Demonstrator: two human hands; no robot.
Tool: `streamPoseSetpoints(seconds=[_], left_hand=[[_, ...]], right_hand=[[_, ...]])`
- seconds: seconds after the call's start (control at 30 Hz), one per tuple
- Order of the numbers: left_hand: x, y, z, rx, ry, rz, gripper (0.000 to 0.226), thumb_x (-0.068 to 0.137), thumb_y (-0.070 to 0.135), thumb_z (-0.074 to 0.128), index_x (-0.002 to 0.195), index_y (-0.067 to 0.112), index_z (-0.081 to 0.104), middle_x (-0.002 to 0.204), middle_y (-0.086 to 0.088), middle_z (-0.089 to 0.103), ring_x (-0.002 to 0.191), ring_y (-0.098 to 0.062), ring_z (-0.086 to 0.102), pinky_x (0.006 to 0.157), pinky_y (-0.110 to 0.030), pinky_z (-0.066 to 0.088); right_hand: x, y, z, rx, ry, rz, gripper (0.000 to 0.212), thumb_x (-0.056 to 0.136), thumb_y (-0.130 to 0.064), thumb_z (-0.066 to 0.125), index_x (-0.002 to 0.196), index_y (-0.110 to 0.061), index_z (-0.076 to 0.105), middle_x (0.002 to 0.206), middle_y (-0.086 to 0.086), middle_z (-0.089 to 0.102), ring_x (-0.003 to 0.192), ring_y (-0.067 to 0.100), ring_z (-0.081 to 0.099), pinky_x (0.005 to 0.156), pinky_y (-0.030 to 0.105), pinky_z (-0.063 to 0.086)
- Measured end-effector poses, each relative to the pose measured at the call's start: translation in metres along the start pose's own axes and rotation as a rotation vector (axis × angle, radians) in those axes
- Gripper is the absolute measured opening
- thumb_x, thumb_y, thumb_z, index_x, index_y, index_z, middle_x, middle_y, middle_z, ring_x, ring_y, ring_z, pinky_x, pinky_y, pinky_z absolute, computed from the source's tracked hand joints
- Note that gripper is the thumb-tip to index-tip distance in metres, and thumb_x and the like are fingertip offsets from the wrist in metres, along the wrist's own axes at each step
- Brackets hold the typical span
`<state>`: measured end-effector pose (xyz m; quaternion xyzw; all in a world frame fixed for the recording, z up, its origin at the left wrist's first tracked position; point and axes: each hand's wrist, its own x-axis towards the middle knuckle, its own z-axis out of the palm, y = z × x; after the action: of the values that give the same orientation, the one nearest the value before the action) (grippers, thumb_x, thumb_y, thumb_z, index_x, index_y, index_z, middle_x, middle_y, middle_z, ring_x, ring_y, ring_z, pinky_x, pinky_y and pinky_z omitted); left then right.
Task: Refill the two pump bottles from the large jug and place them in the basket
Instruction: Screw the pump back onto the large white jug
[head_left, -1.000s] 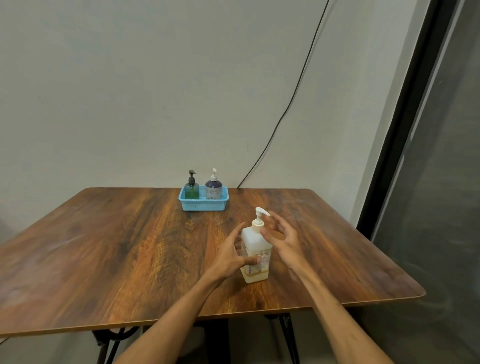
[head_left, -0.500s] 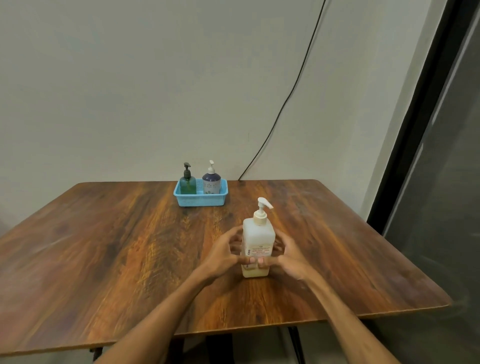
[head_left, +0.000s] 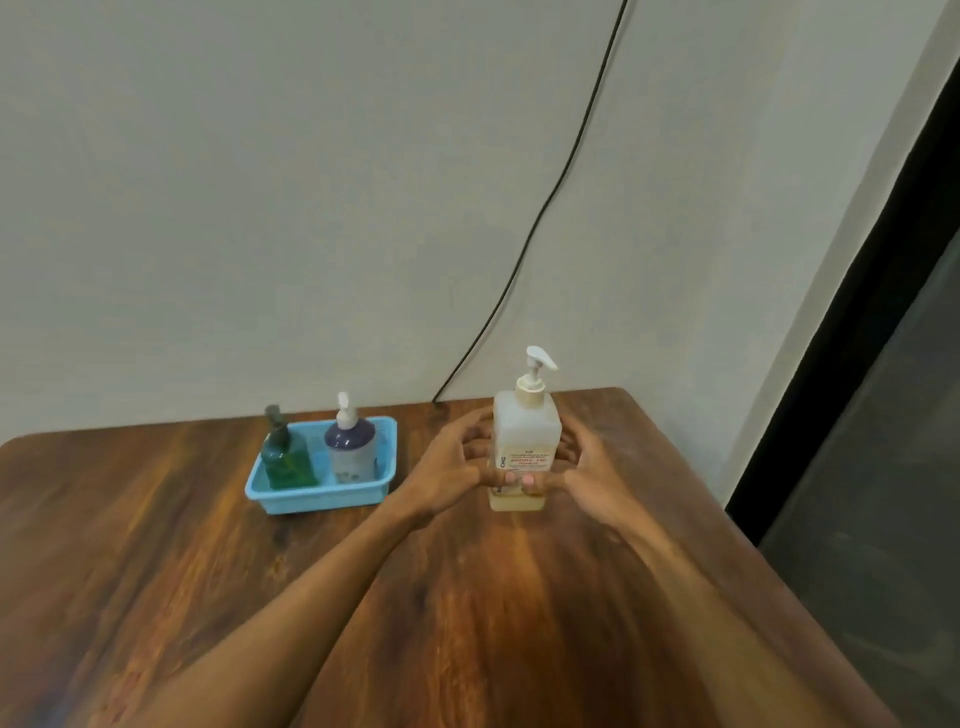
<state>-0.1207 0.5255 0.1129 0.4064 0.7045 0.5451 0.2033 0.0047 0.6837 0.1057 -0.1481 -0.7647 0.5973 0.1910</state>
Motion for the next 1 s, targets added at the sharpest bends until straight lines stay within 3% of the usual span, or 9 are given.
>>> streamPoseSetpoints(seconds=[0.1,0.23,0.33,0.43,0.6,0.77,0.87,1.0], left_hand=[[0.051,0.021,0.007,-0.013,-0.018,-0.047,0.077,0.073,0.003,0.085,0.134,0.034,0.048,0.123,0.009,0.063,0.113,-0.011,0.064,0.088,-0.028,0.058],[0.122,0.025,0.026,-0.034,-0.036,-0.091,0.079,0.073,0.003,0.084,0.136,0.037,0.050,0.124,0.004,0.065,0.115,-0.014,0.064,0.094,-0.036,0.057],[0.168,0.013,0.047,-0.033,-0.025,-0.117,0.082,0.072,0.003,0.084,0.140,0.033,0.051,0.125,0.004,0.065,0.115,-0.015,0.064,0.093,-0.040,0.058],[0.209,-0.005,0.075,-0.009,-0.029,-0.114,0.087,0.072,0.007,0.087,0.146,0.026,0.046,0.130,0.004,0.063,0.118,-0.015,0.062,0.097,-0.039,0.057],[0.252,-0.046,0.121,-0.013,-0.003,-0.106,0.083,0.075,0.003,0.083,0.146,0.022,0.045,0.131,0.008,0.059,0.123,-0.012,0.057,0.099,-0.026,0.051],[0.271,-0.076,0.155,-0.049,0.029,-0.116,0.075,0.076,-0.002,0.081,0.141,0.021,0.050,0.126,0.010,0.061,0.117,-0.014,0.061,0.085,-0.022,0.058],[0.278,-0.085,0.167,-0.052,0.033,-0.112,0.072,0.075,-0.004,0.080,0.135,0.024,0.052,0.120,0.015,0.062,0.115,-0.013,0.063,0.090,-0.029,0.058],[0.288,-0.091,0.176,-0.009,0.044,-0.101,0.077,0.077,-0.003,0.080,0.143,0.018,0.047,0.120,0.016,0.057,0.112,-0.006,0.060,0.094,-0.023,0.053]], right_hand=[[0.037,-0.014,-0.028,-0.026,0.038,0.048,0.086,0.064,0.007,0.083,0.137,-0.021,0.048,0.127,-0.001,0.062,0.118,0.016,0.060,0.090,0.034,0.056],[0.088,-0.012,-0.074,-0.153,0.063,0.073,0.067,0.068,0.011,0.078,0.126,-0.015,0.055,0.115,0.004,0.068,0.109,0.018,0.066,0.077,0.028,0.058],[0.120,0.000,-0.105,-0.330,0.079,0.053,0.058,0.061,-0.019,0.085,0.111,-0.036,0.063,0.098,-0.012,0.072,0.094,0.009,0.071,0.073,0.037,0.061],[0.148,0.031,-0.129,-0.376,0.139,0.100,0.059,0.058,-0.027,0.086,0.097,-0.061,0.057,0.098,-0.022,0.066,0.092,0.006,0.070,0.070,0.033,0.060],[0.179,0.093,-0.146,-0.360,0.190,0.155,0.056,0.062,-0.044,0.072,0.113,-0.055,0.050,0.111,-0.020,0.059,0.096,0.005,0.066,0.071,0.033,0.059],[0.189,0.120,-0.158,-0.299,0.206,0.168,0.055,0.074,-0.024,0.064,0.120,-0.050,0.048,0.113,-0.014,0.060,0.090,0.009,0.069,0.063,0.032,0.061],[0.194,0.133,-0.166,-0.279,0.217,0.187,0.062,0.073,-0.013,0.063,0.116,-0.055,0.046,0.109,-0.013,0.063,0.090,0.010,0.069,0.063,0.033,0.061],[0.203,0.150,-0.172,-0.303,0.225,0.201,0.076,0.072,0.000,0.071,0.125,-0.047,0.043,0.112,-0.013,0.062,0.099,0.007,0.063,0.075,0.032,0.061]])
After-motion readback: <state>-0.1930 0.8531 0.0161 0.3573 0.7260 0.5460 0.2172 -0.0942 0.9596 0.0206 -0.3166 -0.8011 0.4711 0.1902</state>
